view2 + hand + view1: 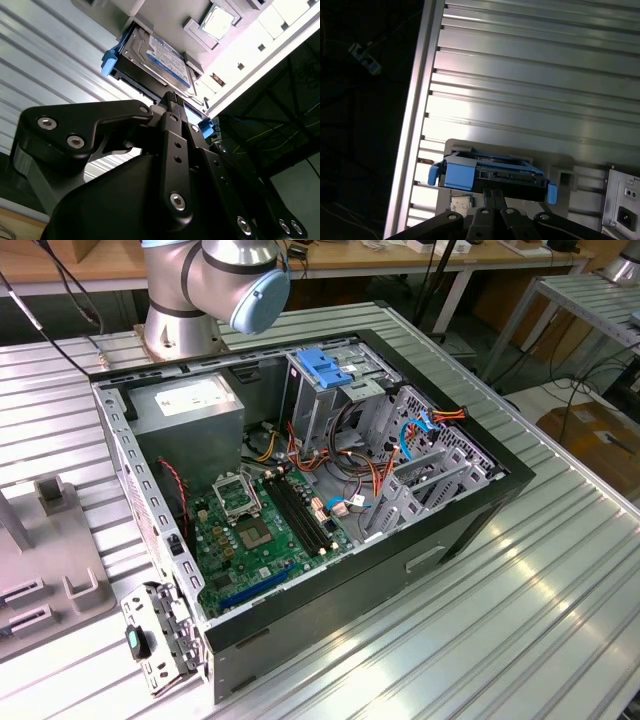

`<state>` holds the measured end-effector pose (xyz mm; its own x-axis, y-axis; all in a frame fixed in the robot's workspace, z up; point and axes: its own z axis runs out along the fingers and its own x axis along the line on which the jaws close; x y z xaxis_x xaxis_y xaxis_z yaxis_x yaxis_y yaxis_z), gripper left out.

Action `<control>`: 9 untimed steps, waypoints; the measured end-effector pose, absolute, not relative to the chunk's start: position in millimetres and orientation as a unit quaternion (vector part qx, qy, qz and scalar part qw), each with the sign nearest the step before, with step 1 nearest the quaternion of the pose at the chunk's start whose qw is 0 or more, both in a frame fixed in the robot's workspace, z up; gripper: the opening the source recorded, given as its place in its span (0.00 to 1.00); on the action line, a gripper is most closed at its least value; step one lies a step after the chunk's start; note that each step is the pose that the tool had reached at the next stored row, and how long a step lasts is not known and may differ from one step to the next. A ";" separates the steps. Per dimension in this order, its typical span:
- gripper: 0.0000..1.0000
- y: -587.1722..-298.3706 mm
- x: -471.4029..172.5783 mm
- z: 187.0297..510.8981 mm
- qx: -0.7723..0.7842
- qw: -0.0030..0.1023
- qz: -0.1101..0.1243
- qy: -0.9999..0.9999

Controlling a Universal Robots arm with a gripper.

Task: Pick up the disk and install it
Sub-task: 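Pick up the disk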

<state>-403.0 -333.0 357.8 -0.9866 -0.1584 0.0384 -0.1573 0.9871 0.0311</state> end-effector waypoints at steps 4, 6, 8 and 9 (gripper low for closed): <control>0.11 -333.0 -403.0 357.8 0.084 0.020 -0.014 -0.996; 0.11 -333.0 -403.0 357.7 0.088 0.020 -0.014 -0.996; 0.11 -333.0 -403.0 357.8 0.091 0.021 -0.014 -0.996; 0.11 -333.0 -403.0 357.8 0.092 0.021 -0.014 -0.995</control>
